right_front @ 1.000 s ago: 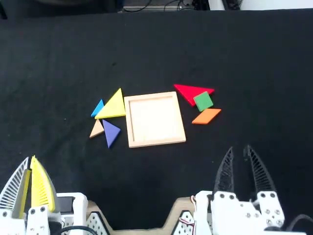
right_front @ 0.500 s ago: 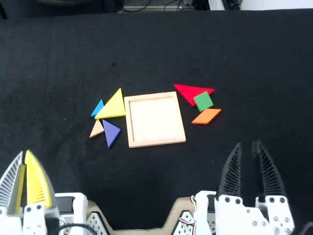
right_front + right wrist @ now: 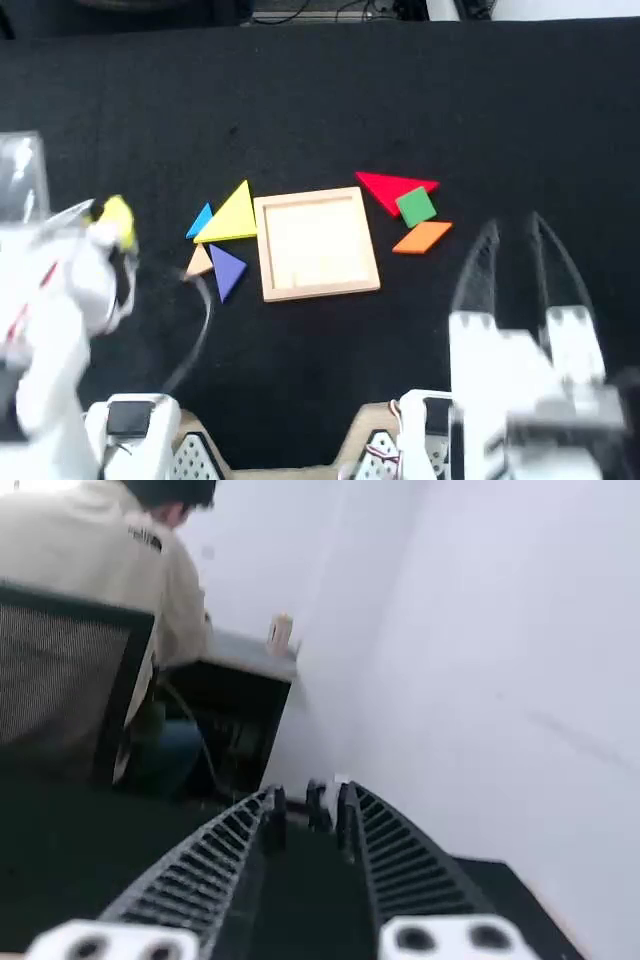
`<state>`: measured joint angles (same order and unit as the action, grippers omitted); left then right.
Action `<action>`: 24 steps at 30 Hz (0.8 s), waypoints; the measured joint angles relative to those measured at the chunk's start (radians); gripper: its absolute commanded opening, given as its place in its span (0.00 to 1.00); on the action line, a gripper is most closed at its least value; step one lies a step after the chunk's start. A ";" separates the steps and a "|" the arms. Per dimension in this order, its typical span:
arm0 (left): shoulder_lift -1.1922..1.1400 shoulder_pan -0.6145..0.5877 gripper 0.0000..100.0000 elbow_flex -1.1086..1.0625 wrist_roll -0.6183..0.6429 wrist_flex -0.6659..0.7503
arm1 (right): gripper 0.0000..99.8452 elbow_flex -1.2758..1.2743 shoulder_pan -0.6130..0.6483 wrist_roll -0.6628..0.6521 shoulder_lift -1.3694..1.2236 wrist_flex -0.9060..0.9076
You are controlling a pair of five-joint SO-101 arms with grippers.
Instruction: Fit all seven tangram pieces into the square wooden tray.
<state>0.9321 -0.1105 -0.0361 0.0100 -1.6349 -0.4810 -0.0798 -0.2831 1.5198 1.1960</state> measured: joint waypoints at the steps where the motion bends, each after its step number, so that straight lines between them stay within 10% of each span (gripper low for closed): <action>1: -0.081 0.025 0.09 0.068 0.000 -0.040 | 0.10 0.015 0.000 -0.003 -0.061 0.014; 12: -0.500 0.097 0.09 0.354 0.002 -0.118 | 0.10 0.474 0.000 -0.015 -0.818 0.419; 24: -0.724 0.104 0.09 -0.087 0.000 0.158 | 0.10 0.572 0.000 -0.023 -1.096 0.422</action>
<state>0.2079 -0.0061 -0.1235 0.0100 -1.4768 0.0913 -0.0798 -0.3061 0.4242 1.6180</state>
